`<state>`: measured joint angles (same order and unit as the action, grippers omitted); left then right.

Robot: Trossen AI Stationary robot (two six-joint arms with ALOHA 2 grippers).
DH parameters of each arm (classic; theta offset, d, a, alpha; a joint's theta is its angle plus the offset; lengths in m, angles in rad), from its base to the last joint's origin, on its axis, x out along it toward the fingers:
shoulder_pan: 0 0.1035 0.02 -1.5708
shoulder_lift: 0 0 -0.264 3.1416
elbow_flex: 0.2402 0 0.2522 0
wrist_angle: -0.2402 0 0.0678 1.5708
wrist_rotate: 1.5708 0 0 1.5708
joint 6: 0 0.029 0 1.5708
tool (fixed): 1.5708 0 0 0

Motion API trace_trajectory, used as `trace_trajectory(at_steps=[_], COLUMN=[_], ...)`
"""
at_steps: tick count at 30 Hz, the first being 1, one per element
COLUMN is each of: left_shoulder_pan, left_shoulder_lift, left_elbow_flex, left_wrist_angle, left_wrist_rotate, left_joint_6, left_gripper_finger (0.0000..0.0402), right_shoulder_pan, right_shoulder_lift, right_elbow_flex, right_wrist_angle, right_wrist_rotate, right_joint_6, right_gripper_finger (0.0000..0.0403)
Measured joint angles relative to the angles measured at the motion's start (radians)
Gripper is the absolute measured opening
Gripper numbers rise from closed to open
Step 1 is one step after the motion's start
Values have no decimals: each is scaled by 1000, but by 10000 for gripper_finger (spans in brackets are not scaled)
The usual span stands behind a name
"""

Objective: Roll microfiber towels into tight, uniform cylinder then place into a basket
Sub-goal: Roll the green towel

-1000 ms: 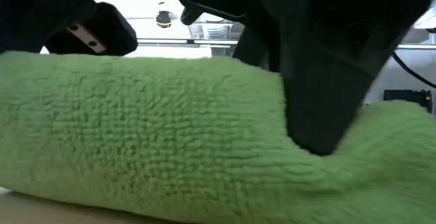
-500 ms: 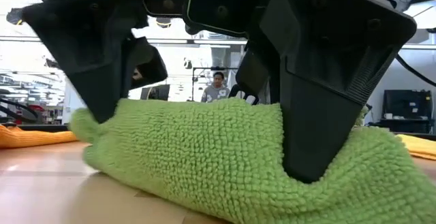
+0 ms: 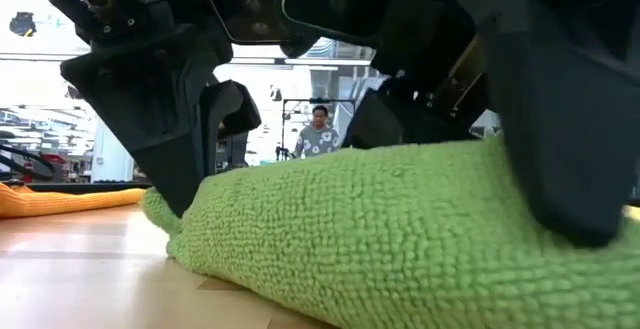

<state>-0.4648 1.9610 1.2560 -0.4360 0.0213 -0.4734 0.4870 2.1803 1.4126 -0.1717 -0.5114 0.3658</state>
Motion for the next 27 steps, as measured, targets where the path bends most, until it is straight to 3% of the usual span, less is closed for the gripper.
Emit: trace_trajectory(at_steps=[6, 14, 20, 23, 27], left_shoulder_pan=[0, -8, -7, -7, -7], left_shoulder_lift=[1, 2, -2, 0, 2], left_elbow_flex=[0, 2, 6, 5, 5], left_wrist_angle=[-6, -4, 61, 97, 118], left_wrist_rotate=[9, 10, 5, 12, 25], left_joint_6=[-1, 9, 34, 49, 40], left_gripper_finger=[9, 9, 9, 9, 9], right_shoulder_pan=[4, 28, 61, 73, 69], right_shoulder_lift=[-3, -97, -187, -190, -168], right_elbow_flex=[3, -1, -2, -2, 0], right_wrist_angle=[-34, -236, -432, -438, -418], right_wrist_rotate=[36, 123, 317, 391, 388], right_joint_6=[52, 56, 71, 78, 86], right_gripper_finger=[212, 167, 139, 131, 128])
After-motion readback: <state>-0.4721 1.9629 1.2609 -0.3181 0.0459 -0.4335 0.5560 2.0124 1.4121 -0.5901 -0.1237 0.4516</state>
